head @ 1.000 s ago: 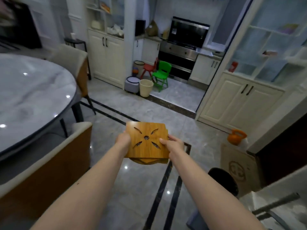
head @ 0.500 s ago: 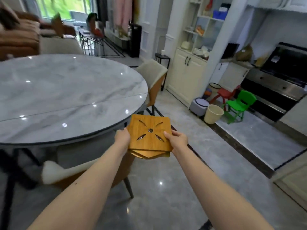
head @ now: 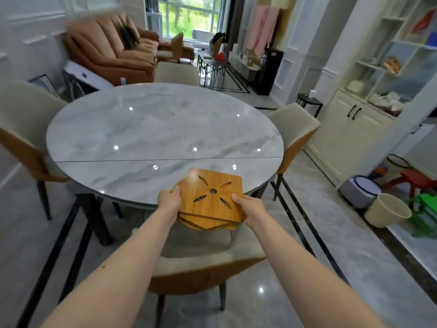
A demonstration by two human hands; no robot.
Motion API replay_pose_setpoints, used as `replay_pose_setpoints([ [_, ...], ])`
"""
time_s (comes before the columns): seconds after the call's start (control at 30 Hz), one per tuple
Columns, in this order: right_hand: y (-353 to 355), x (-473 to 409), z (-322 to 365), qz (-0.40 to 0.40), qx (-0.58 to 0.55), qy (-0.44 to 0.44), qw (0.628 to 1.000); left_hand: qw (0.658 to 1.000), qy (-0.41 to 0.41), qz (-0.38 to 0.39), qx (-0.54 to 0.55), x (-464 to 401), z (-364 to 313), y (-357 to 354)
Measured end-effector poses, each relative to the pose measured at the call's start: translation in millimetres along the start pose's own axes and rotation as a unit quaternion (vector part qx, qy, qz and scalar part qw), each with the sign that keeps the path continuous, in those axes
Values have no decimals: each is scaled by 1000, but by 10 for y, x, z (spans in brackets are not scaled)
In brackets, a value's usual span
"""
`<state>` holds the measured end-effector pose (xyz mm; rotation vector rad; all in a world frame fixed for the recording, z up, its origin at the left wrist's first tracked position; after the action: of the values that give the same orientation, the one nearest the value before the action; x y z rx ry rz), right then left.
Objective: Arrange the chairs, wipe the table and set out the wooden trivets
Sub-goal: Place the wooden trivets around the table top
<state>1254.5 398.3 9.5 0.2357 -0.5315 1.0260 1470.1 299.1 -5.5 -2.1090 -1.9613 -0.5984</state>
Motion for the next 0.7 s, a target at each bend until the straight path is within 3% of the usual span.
replay_pose_setpoints([
  [0.3, -896, -836, 199, 13, 60, -26, 998, 998, 32, -57, 3, -959, -121, 676],
  [0.7, -941, -1829, 195, -31, 82, -56, 995, 976, 75, -203, -5, -1514, 32, 1035],
])
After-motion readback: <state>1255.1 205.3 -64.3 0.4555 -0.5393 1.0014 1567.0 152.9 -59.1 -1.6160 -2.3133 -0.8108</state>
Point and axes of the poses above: each hand's wrist, its own x-axis away from the middle knuckle, its own y-axis out of the back of the hand, z = x × y, the point moved 7 cm from there along -x, towards the middle knuckle, and after that the axes turned 6 degrees about z, right-handed, at the moved point
